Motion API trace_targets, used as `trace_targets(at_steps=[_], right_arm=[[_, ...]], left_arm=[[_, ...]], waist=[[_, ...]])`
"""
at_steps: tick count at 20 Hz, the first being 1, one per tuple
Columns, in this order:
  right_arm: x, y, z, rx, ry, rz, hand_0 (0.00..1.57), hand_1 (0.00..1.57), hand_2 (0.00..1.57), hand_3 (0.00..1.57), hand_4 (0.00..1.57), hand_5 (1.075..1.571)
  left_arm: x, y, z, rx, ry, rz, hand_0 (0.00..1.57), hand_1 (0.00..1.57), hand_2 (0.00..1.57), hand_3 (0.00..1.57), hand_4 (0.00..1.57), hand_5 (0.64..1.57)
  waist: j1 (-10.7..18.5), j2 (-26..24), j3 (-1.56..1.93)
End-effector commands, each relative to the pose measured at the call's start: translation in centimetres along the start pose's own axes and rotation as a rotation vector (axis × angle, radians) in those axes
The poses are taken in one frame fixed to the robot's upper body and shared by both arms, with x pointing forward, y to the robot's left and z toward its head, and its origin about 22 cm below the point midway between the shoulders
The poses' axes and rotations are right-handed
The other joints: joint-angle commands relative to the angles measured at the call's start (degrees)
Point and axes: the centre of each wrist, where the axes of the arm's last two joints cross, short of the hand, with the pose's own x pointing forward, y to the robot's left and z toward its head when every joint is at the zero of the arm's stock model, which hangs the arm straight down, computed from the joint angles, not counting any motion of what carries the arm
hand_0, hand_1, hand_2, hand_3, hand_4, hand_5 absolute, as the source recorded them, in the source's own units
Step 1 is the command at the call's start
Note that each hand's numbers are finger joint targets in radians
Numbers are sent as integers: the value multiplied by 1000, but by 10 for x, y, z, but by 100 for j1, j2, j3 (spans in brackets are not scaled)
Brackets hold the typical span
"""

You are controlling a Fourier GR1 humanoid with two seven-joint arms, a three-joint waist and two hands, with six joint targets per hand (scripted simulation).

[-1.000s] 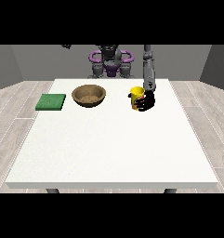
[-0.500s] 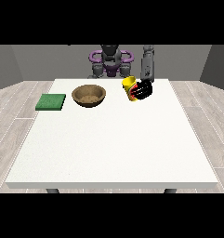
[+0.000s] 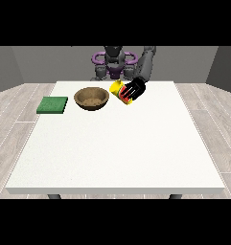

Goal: Pick the cup and pour the ball into the bowl, then pick the bowl and place it on the pad

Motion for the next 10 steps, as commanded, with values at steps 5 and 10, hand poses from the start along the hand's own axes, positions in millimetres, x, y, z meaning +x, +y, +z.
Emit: trace_targets(at_steps=[5,10], right_arm=[[-1,-7,-6,8,2,-12,0,0,0,0,348,1564],[-21,4,-10,22,34,-12,0,0,0,0,347,1562]], left_arm=[[15,-10,-14,44,-16,-290,1391,1391,1571,1571,920,1561],[27,-17,-25,54,-144,-553,1368,1368,1571,1571,828,1552]], waist=[[-117,85,1],[-137,-23,14]])
